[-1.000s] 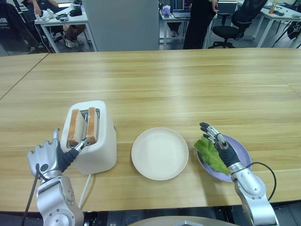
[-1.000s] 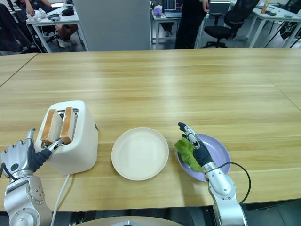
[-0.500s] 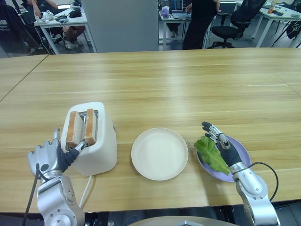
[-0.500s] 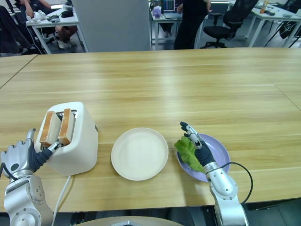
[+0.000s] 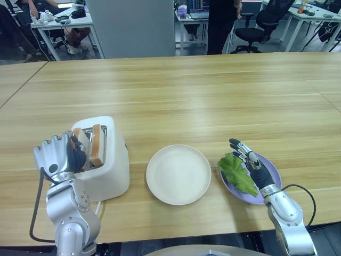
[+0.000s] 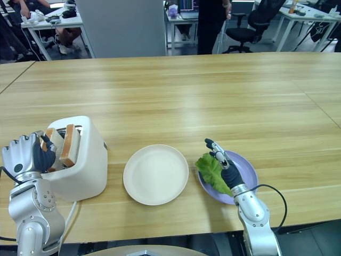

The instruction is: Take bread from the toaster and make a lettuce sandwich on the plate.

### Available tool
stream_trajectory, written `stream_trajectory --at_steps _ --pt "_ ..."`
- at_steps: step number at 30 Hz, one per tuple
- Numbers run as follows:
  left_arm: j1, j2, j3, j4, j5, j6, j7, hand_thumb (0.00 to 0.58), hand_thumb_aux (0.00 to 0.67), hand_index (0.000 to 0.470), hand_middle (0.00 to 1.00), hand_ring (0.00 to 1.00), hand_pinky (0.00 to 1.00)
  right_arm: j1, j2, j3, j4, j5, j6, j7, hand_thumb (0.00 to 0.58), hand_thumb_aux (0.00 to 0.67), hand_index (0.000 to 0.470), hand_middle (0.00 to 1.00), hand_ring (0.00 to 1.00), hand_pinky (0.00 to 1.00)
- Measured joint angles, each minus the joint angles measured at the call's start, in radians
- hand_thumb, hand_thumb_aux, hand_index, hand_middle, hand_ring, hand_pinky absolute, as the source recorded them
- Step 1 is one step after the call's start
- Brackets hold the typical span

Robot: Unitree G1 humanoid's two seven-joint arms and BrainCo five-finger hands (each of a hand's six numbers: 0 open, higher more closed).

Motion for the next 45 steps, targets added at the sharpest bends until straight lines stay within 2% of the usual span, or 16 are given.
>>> stream_trajectory --at_steps 1,6,7,8,9,10,11,12,31,32,33,34,35,36,37,45 --pt "0.0 0.0 0.0 0.001 -0.003 0.003 -0.013 0.58 0.67 0.46 0.89 0.89 0.89 0.0 0.0 0.0 0.002 0.0 -0.001 0.0 0.0 0.0 0.0 0.0 0.0 0.0" --pt "0.001 0.014 -0.002 0.016 -0.004 0.019 -0.066 0.58 0.67 0.46 0.86 0.86 0.86 0.0 0.001 -0.002 0.003 0.0 -0.003 0.0 0.0 0.0 0.0 0.0 0.0 0.0" --pt "0.002 0.019 -0.002 0.019 -0.003 0.022 -0.078 0.561 0.549 0.377 0.83 0.83 0.83 0.0 0.001 -0.003 0.003 0.0 -0.004 0.0 0.0 0.0 0.0 0.0 0.0 0.0" --pt "0.003 0.023 -0.002 0.019 -0.002 0.023 -0.082 0.438 0.339 0.233 0.79 0.79 0.79 0.0 0.001 -0.003 0.003 0.0 -0.004 0.0 0.0 0.0 0.0 0.0 0.0 0.0" --pt "0.005 0.029 -0.002 0.018 0.005 0.026 -0.095 0.0 0.0 0.0 0.75 0.75 0.75 0.0 0.001 -0.003 0.003 0.0 -0.005 0.0 0.0 0.0 0.0 0.0 0.0 0.0" --pt "0.009 0.035 -0.002 0.016 0.012 0.026 -0.101 0.0 0.0 0.0 0.36 0.36 0.36 0.0 0.001 -0.003 0.003 0.0 -0.005 0.0 0.0 0.0 0.0 0.0 0.0 0.0" --pt "0.016 0.04 -0.002 0.009 0.018 0.028 -0.114 0.0 0.0 0.0 0.36 0.36 0.36 0.0 0.001 -0.003 0.003 0.0 -0.005 0.0 0.0 0.0 0.0 0.0 0.0 0.0" --pt "0.022 0.041 -0.001 -0.001 0.023 0.029 -0.124 0.0 0.0 0.0 0.0 0.0 0.0 0.0 0.001 -0.003 0.003 0.0 -0.005 0.0 0.0 0.0 0.0 0.0 0.0 0.0" --pt "0.161 0.036 0.044 -0.08 0.073 0.028 -0.237 0.0 0.0 0.0 0.0 0.0 0.0 0.002 0.002 -0.006 0.003 0.001 -0.006 -0.001 0.0 0.0 0.0 0.0 0.0 0.0" --pt "0.161 0.035 0.044 -0.079 0.073 0.028 -0.238 0.036 0.021 0.014 0.0 0.0 0.0 0.001 0.002 -0.006 0.003 0.001 -0.006 -0.001 0.0 0.0 0.0 0.0 0.0 0.0" --pt "0.161 0.034 0.043 -0.079 0.073 0.028 -0.239 0.156 0.097 0.067 0.0 0.0 0.0 0.001 0.002 -0.006 0.003 0.001 -0.006 -0.001 0.0 0.0 0.0 0.0 0.0 0.0" --pt "0.162 0.033 0.04 -0.077 0.073 0.026 -0.242 0.374 0.271 0.186 0.0 0.0 0.0 0.0 0.002 -0.006 0.003 0.001 -0.006 -0.001 0.0 0.0 0.0 0.0 0.0 0.0" --pt "0.162 0.03 0.033 -0.075 0.073 0.024 -0.247 0.478 0.389 0.267 0.0 0.0 0.0 -0.001 0.002 -0.006 0.003 0.001 -0.006 -0.001 0.0 0.0 0.0 0.0 0.0 0.0" --pt "0.162 0.026 0.024 -0.073 0.072 0.021 -0.248 0.478 0.389 0.267 0.0 0.0 0.0 -0.002 0.002 -0.006 0.003 0.001 -0.006 -0.001 0.0 0.0 0.0 0.0 0.0 0.0" --pt "0.161 0.022 0.02 -0.072 0.072 0.019 -0.247 0.58 0.67 0.46 0.0 0.0 0.0 -0.002 0.002 -0.006 0.004 0.001 -0.006 -0.001 0.0 0.0 0.0 0.0 0.0 0.0" --pt "0.107 0.02 0.01 -0.068 0.065 0.012 -0.231 0.58 0.67 0.46 0.0 0.0 0.0 -0.003 0.002 -0.007 0.016 0.0 -0.007 -0.002 0.0 0.0 0.0 0.0 0.0 0.0"
